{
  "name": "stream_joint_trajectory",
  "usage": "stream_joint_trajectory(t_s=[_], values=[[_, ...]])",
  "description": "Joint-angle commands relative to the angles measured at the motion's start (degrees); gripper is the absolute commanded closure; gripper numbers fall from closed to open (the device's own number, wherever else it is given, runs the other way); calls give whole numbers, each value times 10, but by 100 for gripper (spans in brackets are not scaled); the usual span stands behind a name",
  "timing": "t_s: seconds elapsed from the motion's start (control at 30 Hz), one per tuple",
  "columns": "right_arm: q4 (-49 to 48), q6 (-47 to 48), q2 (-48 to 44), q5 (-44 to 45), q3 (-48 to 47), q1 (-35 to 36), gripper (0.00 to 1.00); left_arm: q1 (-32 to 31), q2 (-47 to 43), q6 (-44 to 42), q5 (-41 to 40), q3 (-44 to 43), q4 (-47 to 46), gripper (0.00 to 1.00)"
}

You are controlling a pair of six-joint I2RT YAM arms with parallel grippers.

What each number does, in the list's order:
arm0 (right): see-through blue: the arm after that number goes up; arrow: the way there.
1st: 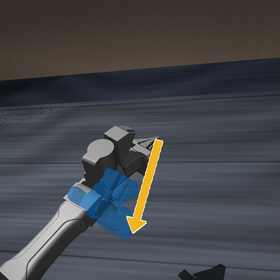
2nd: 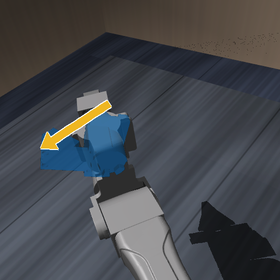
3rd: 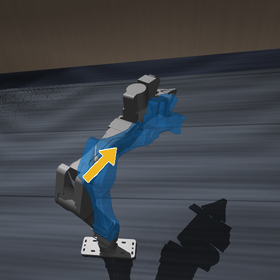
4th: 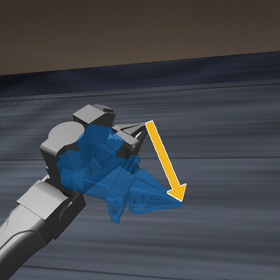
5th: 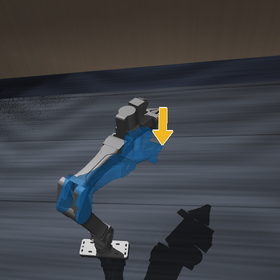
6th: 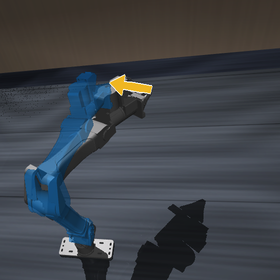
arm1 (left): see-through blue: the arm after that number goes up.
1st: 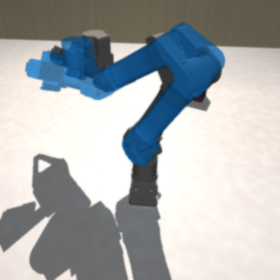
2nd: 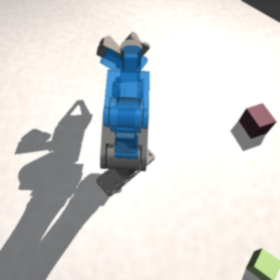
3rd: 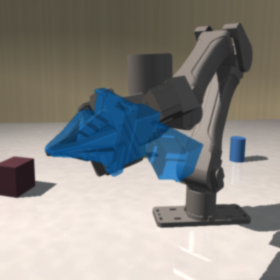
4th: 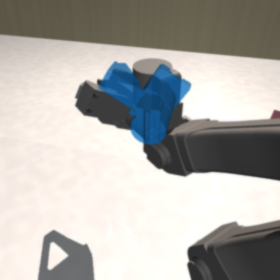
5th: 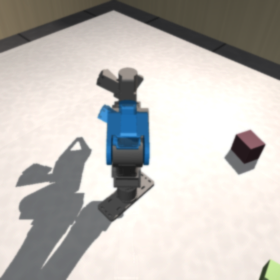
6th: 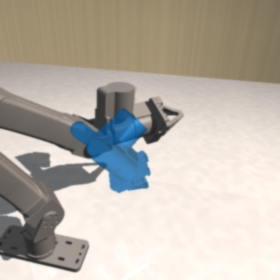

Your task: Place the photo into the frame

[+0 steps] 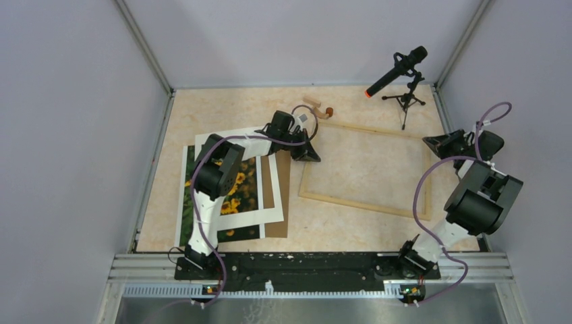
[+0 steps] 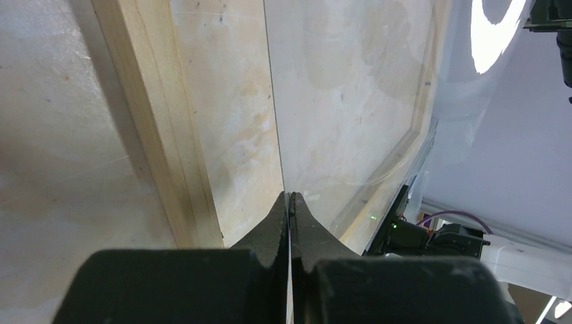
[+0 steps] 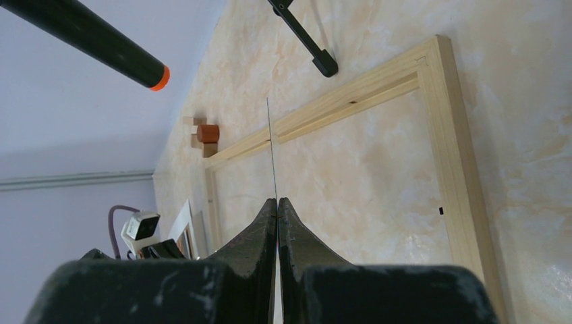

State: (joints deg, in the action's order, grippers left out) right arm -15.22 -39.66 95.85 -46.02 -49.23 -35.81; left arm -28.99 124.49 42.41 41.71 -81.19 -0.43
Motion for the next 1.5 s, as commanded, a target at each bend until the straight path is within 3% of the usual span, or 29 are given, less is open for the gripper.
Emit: stream_joint_trajectory(t_s=[0.0, 0.87, 1.47], values=[[-46, -4, 10, -7, -26, -10, 100, -3, 11, 2, 3, -8, -27, 100], [-106, -31, 44, -14, -27, -15, 100, -4, 10, -8, -10, 2, -25, 100], [-136, -42, 75, -17, -28, -22, 100, -5, 19, -33, -34, -17, 35, 84]])
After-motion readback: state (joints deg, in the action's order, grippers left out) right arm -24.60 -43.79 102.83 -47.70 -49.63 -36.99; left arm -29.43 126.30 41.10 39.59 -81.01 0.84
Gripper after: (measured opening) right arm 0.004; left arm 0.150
